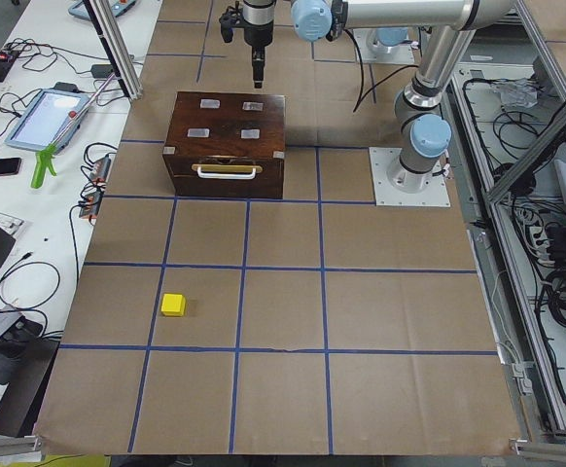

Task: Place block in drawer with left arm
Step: 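Move the left gripper from above the wooden box to its drawer handle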

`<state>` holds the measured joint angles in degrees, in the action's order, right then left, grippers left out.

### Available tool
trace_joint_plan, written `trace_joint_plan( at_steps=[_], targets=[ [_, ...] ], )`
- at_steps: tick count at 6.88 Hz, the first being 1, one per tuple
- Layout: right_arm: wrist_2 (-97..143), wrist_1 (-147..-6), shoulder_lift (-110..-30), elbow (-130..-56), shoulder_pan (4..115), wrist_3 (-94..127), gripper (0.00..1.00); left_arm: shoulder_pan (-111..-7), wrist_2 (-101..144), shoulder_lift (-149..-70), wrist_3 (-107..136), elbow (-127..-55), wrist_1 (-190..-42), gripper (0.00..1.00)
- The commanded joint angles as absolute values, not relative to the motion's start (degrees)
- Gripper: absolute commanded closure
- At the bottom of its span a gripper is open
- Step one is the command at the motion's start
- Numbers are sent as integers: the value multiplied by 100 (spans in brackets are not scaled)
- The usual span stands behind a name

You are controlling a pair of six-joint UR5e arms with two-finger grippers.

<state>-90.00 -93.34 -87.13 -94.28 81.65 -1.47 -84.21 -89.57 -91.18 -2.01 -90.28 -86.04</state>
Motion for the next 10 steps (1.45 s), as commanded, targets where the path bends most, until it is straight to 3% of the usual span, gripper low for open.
trace_joint_plan(
  at_steps=[1, 5, 10],
  targets=[
    [-9000, -9334, -8719, -9431, 8165, -149, 0, -7825, -8956, -9350, -577, -8851, -8578, 2],
    [-9000, -9334, -8719, -9431, 8165, -149, 0, -6428, -8877, -9851, -1922, -8833, -7982, 2],
    [-9000, -9334, -8719, -9431, 8165, -149, 0, -5986, -8421, -10678, -2617, -8008, -8128, 2]
  ],
)
